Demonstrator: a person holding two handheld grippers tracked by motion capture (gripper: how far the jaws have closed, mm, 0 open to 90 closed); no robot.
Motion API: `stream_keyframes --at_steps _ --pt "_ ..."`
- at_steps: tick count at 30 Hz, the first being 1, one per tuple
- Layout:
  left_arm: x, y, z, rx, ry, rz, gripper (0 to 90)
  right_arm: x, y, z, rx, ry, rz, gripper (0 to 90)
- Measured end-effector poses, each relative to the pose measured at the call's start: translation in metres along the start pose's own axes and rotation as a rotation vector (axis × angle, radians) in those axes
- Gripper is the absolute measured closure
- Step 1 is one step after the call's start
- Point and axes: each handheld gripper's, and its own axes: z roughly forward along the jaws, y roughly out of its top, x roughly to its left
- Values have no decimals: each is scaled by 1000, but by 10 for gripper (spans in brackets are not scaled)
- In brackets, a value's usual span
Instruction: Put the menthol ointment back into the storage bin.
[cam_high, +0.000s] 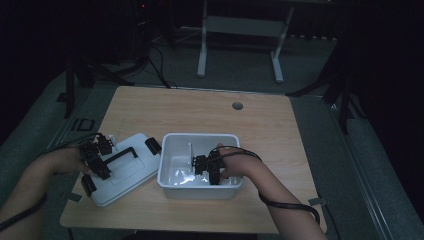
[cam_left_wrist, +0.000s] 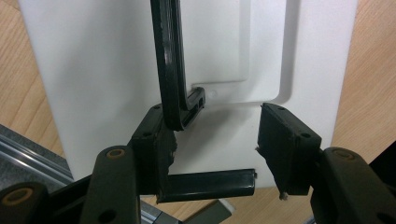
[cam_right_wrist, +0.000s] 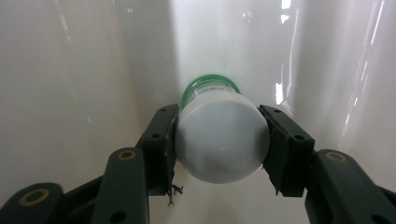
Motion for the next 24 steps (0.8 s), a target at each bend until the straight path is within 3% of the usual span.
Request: stream_keyframes --at_steps 14,24 --pt "-1 1 -1 5 3 2 450 2 -7 -25 -15 0 2 446" --pt "0 -1 -2 5 10 -2 450 3 -15 -50 -46 -35 5 435"
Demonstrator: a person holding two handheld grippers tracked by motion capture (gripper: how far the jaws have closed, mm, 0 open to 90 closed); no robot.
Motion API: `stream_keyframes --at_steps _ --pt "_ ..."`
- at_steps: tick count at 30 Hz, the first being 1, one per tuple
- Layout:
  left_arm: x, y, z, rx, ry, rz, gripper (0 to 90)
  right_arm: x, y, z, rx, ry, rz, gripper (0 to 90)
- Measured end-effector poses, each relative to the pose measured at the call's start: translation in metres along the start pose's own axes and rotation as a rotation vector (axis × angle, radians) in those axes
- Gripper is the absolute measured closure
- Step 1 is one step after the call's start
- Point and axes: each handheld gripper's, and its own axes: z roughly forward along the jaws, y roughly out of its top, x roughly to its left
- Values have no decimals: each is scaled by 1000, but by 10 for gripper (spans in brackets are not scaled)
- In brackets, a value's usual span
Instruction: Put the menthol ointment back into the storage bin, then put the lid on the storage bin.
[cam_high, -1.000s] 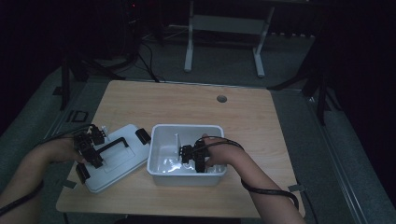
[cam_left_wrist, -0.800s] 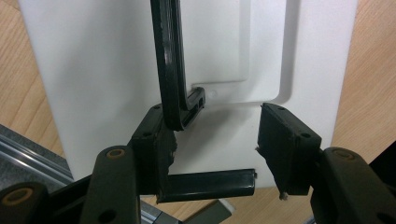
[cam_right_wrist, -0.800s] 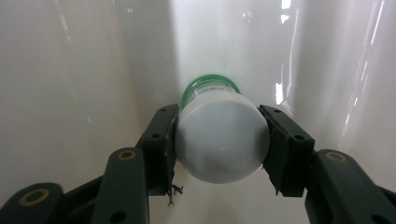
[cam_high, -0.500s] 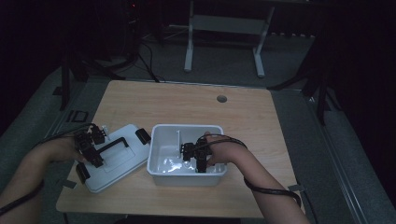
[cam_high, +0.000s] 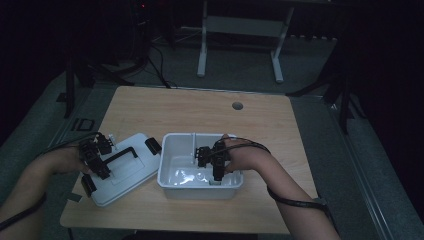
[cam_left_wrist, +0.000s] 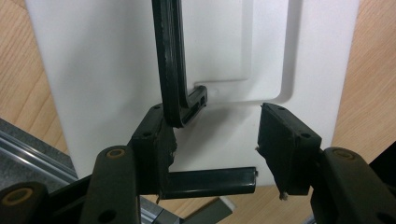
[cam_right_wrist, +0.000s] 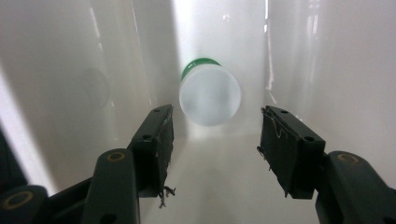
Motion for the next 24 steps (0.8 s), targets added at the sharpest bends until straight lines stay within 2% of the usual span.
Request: stream_keyframes --at_steps 6,12,16,20,22,24 --pt "-1 0 0 -6 0 -2 450 0 -9 -13 -5 -17 10 419" --pt "0 0 0 2 0 0 450 -4 -23 -26 -26 -26 33 362" --pt "0 0 -3 -3 3 -2 450 -6 -35 -35 -48 -46 47 328" --pt "0 0 -2 -2 3 -1 450 -9 -52 -44 -77 -59 84 292" --pt "0 0 -2 -2 2 -2 450 -9 -56 -45 -81 -63 82 284" --pt "0 0 -1 0 2 -5 450 -9 -67 -50 -98 -66 96 239"
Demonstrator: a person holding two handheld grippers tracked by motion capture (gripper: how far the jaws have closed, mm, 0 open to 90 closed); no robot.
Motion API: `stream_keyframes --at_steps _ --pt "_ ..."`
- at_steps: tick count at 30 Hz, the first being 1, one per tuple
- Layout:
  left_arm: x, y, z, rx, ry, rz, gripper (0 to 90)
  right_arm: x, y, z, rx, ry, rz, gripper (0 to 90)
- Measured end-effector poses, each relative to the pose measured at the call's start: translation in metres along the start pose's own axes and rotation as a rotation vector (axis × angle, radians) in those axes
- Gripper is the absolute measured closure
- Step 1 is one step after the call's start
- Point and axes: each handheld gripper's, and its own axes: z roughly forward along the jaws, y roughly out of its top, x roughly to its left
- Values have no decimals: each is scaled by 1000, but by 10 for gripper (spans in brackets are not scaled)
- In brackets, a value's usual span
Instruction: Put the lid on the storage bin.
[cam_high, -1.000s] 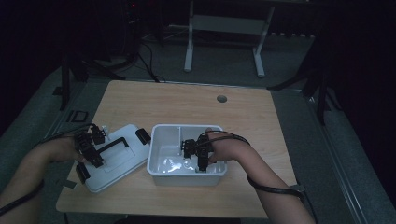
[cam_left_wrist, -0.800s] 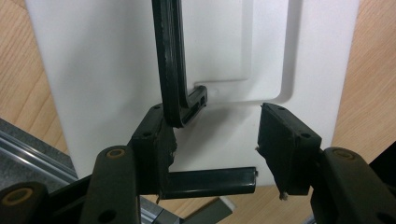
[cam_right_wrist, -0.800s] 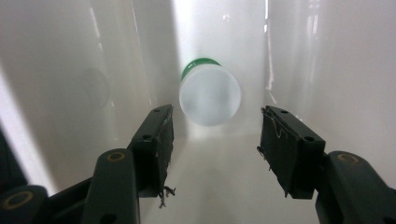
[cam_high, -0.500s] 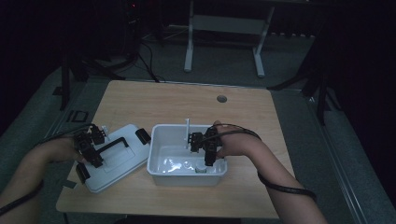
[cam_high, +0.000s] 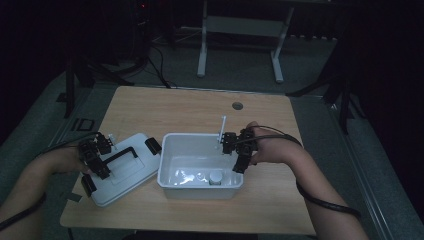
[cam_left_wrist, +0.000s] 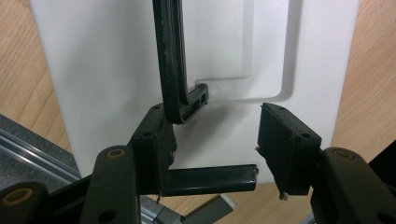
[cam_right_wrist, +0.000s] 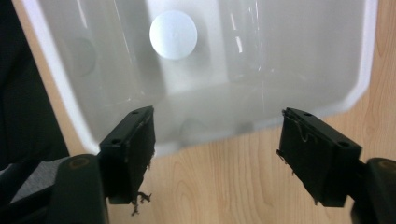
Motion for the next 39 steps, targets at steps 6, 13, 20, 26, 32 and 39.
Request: stream_keyframes --at_steps 6,13,20,26,32,39 --pt "0 0 -1 -1 -1 -2 450 -4 -20 -7 -16 -15 40 176" --pt "-1 2 -3 9 -3 -6 449 -8 -50 -9 -11 -33 86 138" --pt "0 3 -4 17 -1 -12 442 -10 -76 1 -4 -23 123 122" --pt "1 3 -4 20 -16 -33 434 -10 -96 15 6 -12 134 136" --pt "1 3 -2 20 -6 -25 436 -8 -114 32 37 -9 143 139" --pt "0 9 3 55 23 -19 453 -7 -132 65 60 6 147 156"
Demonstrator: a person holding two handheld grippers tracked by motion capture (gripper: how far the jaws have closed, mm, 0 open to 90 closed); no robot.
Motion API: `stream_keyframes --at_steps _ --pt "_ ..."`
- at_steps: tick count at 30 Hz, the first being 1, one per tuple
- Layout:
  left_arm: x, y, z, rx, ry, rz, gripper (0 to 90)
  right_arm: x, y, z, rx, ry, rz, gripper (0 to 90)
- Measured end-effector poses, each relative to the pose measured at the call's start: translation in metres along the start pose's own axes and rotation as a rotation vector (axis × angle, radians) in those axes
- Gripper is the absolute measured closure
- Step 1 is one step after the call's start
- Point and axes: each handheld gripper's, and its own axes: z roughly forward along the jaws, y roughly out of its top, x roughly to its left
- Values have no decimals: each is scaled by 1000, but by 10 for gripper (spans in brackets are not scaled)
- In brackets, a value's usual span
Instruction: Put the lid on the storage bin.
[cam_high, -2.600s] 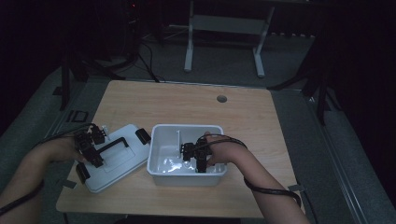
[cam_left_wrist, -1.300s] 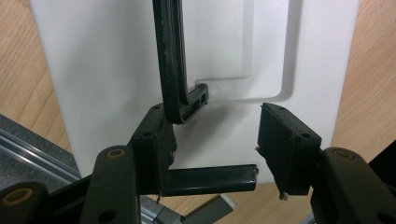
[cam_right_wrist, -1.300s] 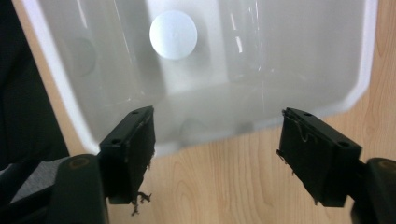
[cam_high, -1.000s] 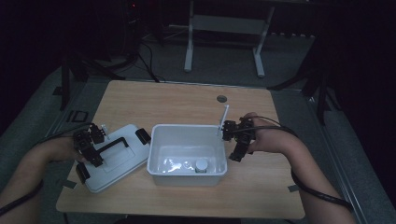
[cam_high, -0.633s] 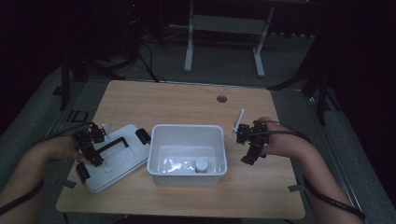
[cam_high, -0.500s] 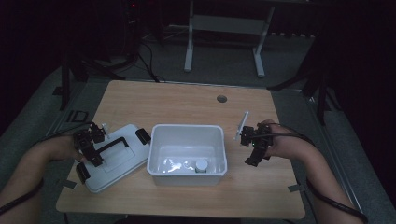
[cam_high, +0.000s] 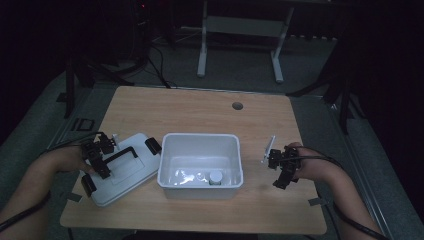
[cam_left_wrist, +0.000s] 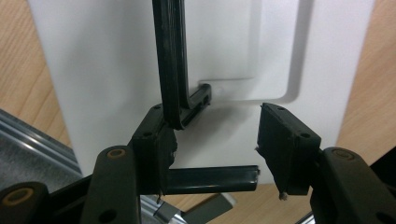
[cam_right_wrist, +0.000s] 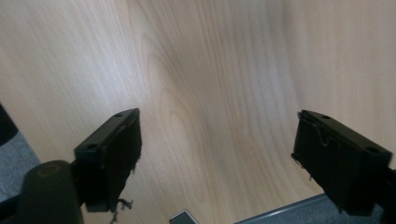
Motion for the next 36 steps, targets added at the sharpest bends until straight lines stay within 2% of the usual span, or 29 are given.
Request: stream_keyframes --at_steps 1,4,9,10,14,16,19,23,25,26,30,32,35,36 --pt "0 0 0 0 0 0 454 0 0 0 0 0 0 156" --pt "1 4 -1 -14 8 1 469 0 -5 15 14 12 11 159" --pt "0 8 1 -6 18 11 472 0 -7 21 17 20 26 159" --pt "0 11 2 -10 30 8 505 1 -9 24 30 24 26 159" --pt "0 13 5 -12 45 7 545 1 -11 23 31 24 32 161" --pt "0 13 5 -14 39 0 565 1 -12 22 30 25 33 162" --pt "-2 15 9 9 35 3 643 0 -12 21 28 25 37 162" --pt "-3 18 13 33 49 17 670 1 -12 20 34 23 38 162" --pt "-3 19 12 18 53 14 670 2 -11 22 38 23 34 163" --pt "-3 19 12 14 68 20 668 2 -10 22 42 22 34 163" --pt "-2 16 13 13 56 10 675 2 -9 23 55 18 32 165" --pt "-1 15 13 19 46 8 706 2 -9 23 55 18 32 174" --pt "-1 13 13 22 53 2 755 2 -9 23 53 18 34 174" --pt "0 12 14 17 42 -2 763 2 -10 23 49 18 38 174"
